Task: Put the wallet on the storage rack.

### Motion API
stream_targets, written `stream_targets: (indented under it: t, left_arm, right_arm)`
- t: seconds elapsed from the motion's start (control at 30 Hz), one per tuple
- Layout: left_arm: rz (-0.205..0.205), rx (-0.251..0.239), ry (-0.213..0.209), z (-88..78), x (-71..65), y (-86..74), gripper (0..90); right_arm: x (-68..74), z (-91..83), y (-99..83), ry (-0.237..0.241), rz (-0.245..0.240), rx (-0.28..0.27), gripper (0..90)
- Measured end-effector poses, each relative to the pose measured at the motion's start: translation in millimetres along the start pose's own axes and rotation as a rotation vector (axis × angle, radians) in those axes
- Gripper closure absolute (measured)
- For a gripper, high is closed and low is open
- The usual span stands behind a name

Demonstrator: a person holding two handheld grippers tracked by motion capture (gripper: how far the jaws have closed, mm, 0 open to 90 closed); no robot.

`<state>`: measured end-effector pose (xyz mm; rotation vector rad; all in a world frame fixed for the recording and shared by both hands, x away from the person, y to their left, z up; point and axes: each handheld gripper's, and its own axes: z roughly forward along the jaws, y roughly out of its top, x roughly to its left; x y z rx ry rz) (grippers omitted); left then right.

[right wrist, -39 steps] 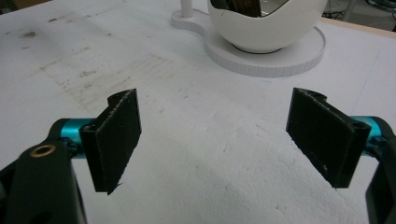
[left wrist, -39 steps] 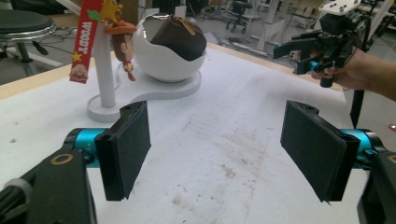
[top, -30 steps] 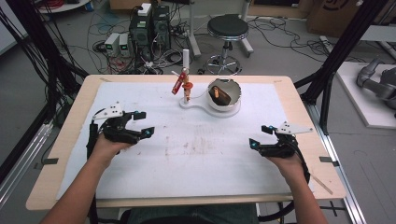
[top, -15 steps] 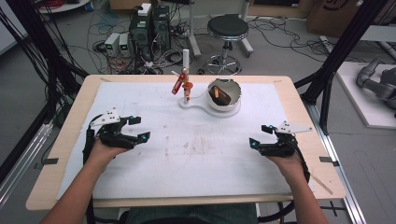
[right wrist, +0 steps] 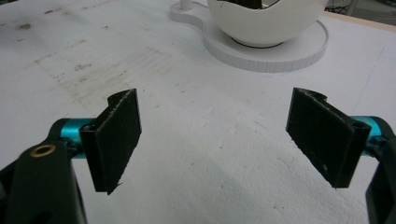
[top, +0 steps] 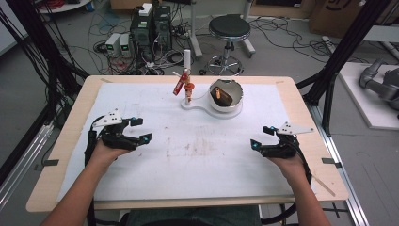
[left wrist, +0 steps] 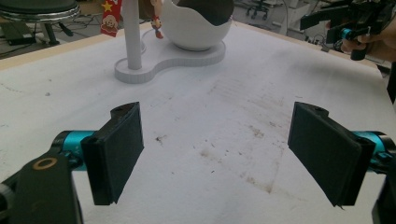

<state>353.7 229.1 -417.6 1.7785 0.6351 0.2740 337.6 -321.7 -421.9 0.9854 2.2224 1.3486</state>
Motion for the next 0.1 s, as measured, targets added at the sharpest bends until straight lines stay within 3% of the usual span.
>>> stream_targets:
  t: [0.1]
  left_arm:
    - [0.005, 0.004, 0.005, -0.1, -0.5, 0.5, 18.1]
  right_arm:
    - [0.3, -0.4, 0.1, 0.000, -0.004, -0.006, 18.1]
